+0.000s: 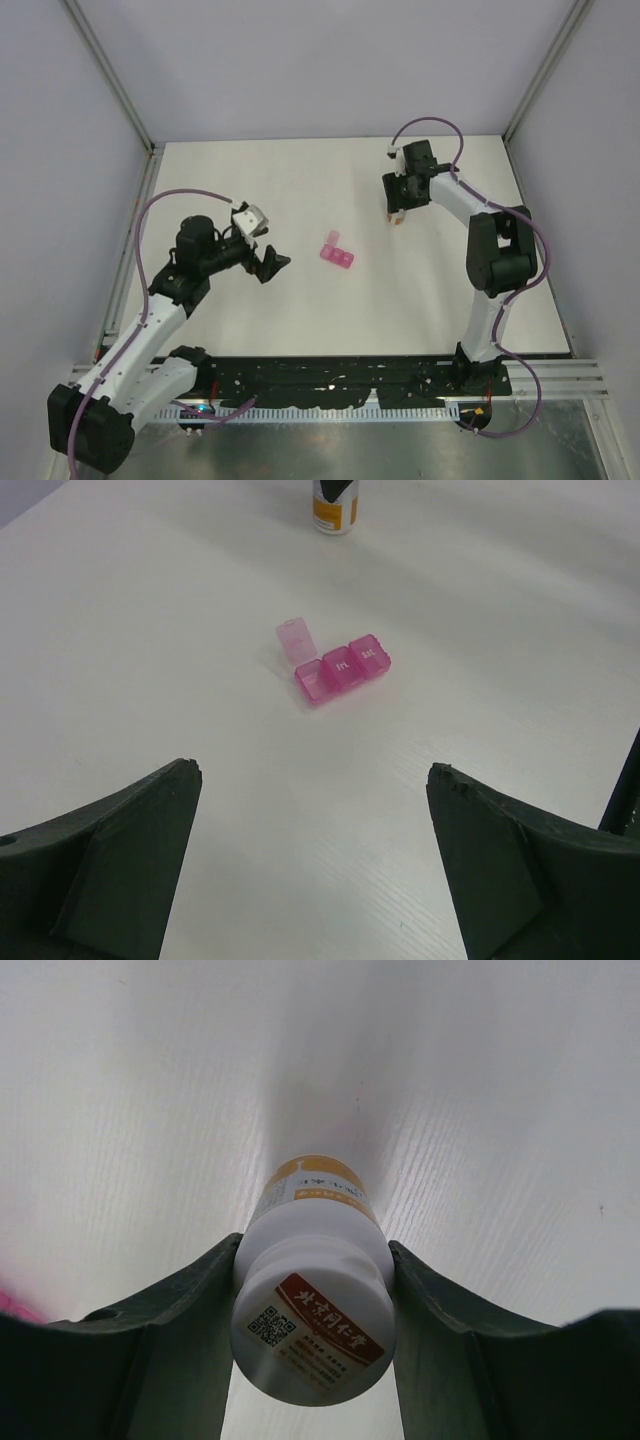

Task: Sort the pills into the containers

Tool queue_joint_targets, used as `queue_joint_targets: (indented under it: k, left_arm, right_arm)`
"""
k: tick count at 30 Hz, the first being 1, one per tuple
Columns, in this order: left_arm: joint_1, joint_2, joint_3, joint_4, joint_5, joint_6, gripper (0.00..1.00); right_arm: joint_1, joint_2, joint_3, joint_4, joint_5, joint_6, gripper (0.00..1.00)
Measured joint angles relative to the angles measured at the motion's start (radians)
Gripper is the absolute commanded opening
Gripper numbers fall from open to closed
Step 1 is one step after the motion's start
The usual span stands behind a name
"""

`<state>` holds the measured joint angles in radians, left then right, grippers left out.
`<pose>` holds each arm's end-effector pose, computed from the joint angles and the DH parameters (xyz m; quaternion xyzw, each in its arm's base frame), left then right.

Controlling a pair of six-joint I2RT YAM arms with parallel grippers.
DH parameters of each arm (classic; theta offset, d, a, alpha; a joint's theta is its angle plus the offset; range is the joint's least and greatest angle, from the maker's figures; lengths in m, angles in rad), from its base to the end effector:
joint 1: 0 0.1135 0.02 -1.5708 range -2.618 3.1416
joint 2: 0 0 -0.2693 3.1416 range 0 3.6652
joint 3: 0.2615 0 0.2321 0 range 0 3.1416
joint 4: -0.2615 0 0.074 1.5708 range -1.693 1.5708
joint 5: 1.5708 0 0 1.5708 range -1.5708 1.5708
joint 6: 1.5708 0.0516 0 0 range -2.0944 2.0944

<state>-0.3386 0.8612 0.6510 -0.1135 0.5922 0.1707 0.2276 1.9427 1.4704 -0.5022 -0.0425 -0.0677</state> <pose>0.1669 -0.0893 0.2925 0.3605 0.7085 -0.2829 0.5367 0.4041 0.0958 0.2119 -0.1468 0.9444 0.0437 0.2911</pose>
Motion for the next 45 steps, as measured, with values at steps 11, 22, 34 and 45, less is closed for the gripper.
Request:
queue_joint_targets:
  k: [11, 22, 34, 45]
  left_arm:
    - [-0.22, 0.286, 0.316, -0.003, -0.257, -0.059, 1.0]
    - [-0.414, 0.495, 0.575, -0.011, -0.546, 0.011, 1.0]
    - [-0.492, 0.616, 0.621, -0.02, -0.691, 0.103, 1.0]
    - [-0.506, 0.618, 0.623, -0.016, -0.705, 0.117, 1.0]
  right_arm:
    - [0.0, -0.118, 0.207, -0.211, -0.217, 0.092, 0.08]
    - [0.023, -0.183, 0.294, -0.298, -0.438, 0.201, 0.06]
    - [0.098, -0.215, 0.246, -0.294, -0.592, 0.282, 0.06]
    - [0.097, -0.337, 0.15, -0.213, -0.704, 0.363, 0.05]
